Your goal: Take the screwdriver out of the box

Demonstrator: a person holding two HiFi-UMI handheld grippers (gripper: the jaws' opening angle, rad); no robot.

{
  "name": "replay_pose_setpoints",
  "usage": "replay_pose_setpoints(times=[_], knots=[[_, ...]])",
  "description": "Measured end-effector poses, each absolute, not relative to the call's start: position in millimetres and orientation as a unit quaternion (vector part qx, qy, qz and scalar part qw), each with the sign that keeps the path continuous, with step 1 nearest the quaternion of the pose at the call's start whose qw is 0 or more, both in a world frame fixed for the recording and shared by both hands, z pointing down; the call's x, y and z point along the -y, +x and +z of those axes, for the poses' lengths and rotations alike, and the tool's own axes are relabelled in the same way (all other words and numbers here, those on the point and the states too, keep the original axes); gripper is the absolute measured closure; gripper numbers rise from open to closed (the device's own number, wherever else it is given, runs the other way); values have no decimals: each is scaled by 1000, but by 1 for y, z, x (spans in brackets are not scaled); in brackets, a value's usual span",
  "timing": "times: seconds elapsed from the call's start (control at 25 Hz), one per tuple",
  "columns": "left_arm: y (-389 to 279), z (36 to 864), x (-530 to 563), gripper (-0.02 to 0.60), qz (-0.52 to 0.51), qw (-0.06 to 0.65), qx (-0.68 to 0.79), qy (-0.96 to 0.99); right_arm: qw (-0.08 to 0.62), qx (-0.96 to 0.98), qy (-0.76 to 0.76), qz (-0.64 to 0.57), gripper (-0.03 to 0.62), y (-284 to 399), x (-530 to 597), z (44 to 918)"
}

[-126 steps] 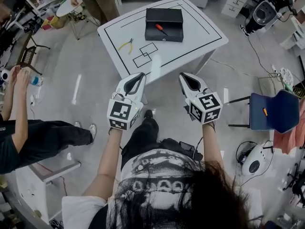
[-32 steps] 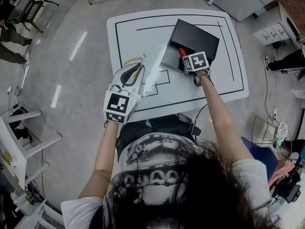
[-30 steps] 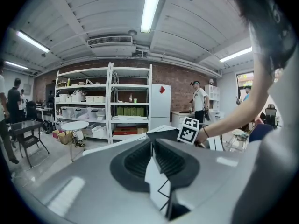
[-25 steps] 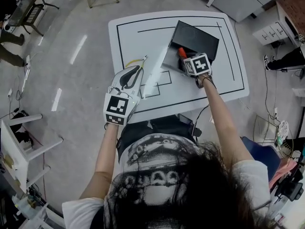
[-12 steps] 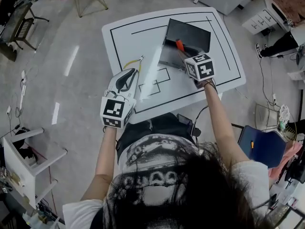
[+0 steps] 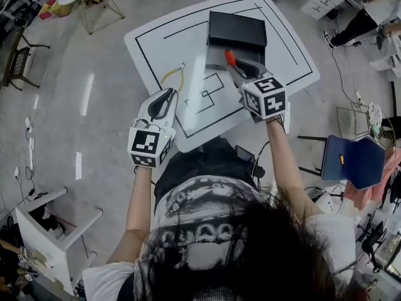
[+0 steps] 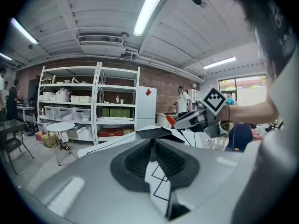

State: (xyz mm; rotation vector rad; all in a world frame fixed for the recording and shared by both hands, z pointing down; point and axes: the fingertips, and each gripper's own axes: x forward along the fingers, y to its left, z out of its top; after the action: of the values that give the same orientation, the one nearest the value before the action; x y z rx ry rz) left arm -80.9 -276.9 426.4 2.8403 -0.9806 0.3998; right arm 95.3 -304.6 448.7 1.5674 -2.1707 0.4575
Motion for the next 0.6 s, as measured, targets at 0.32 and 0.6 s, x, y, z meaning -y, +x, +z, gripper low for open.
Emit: replay_pose_setpoints(times=[0.32,0.6], knots=[[-93,438,239,581,133,63,276,950,192,759,593,189,503,65,233,455],[-86,432,215,581,126,65,254,957,185,749,604,201,503,58,195,453]])
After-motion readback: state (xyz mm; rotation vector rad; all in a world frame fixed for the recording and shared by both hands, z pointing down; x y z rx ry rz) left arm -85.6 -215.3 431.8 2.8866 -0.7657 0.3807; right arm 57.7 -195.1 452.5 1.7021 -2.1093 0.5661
